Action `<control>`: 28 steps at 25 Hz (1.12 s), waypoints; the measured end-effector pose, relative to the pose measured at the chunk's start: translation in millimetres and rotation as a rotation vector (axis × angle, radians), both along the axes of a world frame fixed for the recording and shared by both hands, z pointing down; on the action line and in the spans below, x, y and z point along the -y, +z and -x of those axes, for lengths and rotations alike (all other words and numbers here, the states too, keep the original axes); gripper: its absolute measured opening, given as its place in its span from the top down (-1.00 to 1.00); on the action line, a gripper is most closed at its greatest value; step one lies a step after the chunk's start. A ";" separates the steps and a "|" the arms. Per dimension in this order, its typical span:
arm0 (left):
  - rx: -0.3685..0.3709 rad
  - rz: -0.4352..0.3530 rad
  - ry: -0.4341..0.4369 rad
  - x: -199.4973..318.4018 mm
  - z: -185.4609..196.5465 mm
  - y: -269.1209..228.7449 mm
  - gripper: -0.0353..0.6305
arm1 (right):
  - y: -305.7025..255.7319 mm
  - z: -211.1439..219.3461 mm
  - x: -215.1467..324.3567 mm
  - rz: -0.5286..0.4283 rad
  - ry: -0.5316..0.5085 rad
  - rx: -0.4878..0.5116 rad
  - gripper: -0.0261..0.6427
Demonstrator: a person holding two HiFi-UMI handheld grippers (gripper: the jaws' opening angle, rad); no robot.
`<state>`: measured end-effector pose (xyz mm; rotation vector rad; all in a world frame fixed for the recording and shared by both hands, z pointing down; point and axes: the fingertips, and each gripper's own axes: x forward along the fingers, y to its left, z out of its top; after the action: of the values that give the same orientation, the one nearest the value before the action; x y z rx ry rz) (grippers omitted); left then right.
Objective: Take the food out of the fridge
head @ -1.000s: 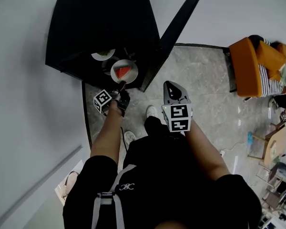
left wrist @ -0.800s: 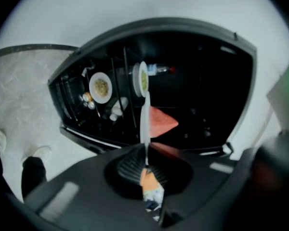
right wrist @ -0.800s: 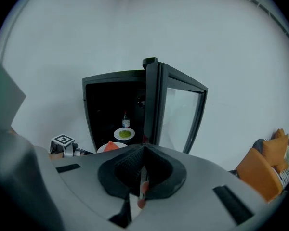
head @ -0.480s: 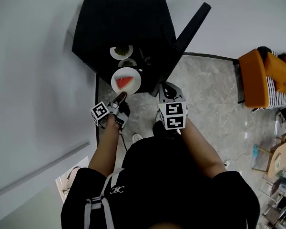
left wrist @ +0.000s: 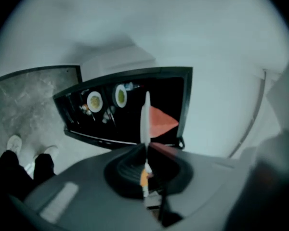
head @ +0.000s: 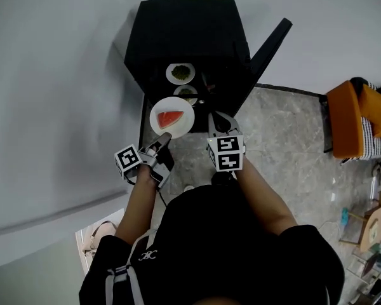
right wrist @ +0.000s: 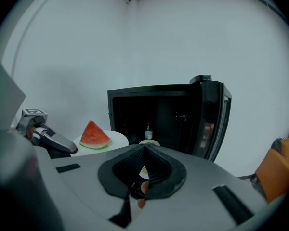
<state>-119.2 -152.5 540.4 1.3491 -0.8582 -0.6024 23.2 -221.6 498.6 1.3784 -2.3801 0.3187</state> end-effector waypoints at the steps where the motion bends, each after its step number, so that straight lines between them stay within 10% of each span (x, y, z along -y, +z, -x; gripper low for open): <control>1: -0.001 -0.001 0.002 -1.5 1.0 -7.2 0.86 | -0.9 4.2 0.5 -0.002 -0.002 0.006 0.95; 28: 0.009 -0.185 0.056 33.4 -3.3 -164.5 0.85 | -9.0 13.8 11.3 0.011 0.051 0.073 0.95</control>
<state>-115.9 -185.9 376.0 1.5389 -0.7837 -0.6450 9.3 -232.8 489.7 1.4479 -2.4011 0.4018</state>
